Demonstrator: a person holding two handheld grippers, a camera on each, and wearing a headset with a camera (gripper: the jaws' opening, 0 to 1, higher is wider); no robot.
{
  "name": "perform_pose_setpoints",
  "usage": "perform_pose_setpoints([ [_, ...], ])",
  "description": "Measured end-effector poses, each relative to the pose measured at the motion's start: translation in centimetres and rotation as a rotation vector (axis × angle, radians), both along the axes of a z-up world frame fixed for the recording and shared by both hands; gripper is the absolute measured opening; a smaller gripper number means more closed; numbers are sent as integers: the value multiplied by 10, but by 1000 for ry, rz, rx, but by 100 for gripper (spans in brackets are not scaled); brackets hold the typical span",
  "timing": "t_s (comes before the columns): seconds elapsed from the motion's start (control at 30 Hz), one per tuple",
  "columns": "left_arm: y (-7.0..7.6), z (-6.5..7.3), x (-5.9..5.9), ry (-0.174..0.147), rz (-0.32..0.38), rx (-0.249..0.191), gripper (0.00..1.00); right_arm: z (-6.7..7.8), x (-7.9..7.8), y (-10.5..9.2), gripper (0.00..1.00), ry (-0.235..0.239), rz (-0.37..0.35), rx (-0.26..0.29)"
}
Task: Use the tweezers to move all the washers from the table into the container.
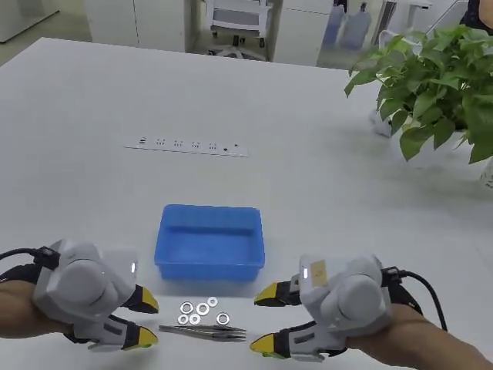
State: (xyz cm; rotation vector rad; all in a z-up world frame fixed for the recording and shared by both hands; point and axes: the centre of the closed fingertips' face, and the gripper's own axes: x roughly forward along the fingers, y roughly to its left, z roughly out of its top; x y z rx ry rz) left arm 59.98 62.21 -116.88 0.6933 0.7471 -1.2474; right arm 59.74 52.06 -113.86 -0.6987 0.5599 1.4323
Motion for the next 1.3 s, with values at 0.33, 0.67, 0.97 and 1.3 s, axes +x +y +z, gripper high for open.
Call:
perform_pose_setpoints([
  [0.33,-4,-12,-1,29,-43,46,18,-14,-4,14,26,5,49,-35],
  [0.67,-7,-12,2,34,-73,56,13,-25,-3,26,20,12,50,-60],
  [0.97,-7,-12,0,41,-99,69,6,-31,-1,30,18,13,42,-80],
  [1.3,-8,-9,-5,34,-151,97,6,-31,-1,36,18,6,40,-66],
])
